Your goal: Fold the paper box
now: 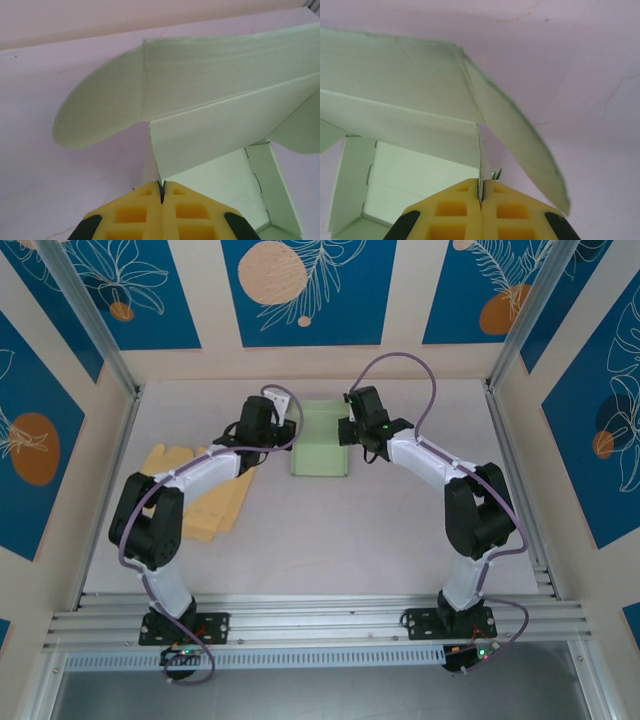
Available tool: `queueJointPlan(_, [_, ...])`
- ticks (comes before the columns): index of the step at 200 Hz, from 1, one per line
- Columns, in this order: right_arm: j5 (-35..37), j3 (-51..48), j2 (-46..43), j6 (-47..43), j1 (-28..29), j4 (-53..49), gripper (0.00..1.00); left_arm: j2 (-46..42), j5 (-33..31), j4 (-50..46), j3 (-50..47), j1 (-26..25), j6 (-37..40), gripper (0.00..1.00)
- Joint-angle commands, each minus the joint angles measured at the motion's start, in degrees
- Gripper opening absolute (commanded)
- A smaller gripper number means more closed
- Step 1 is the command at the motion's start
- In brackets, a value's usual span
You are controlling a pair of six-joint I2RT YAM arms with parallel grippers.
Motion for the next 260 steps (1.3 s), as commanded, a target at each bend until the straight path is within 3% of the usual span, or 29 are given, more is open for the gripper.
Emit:
queueJointPlan(1, [-1.25,-0.75,0.36,1.3,1.84,7.57,0.01,2.32,1.25,5.1,0.26,-2.8,-4.3,0.0])
queueJointPlan(134, [2.62,-12.65,-1.81,6.99,6.0,17.49,0.0,1.38,-0.82,13.07,-10.87,-5.16,-9.91,0.0])
queueJointPlan(260, [2.7,-6.67,0.4,6.47,6.53,18.16,0.01,1.28,-0.33,19.23,-13.0,-7.4,-8.41,0.0])
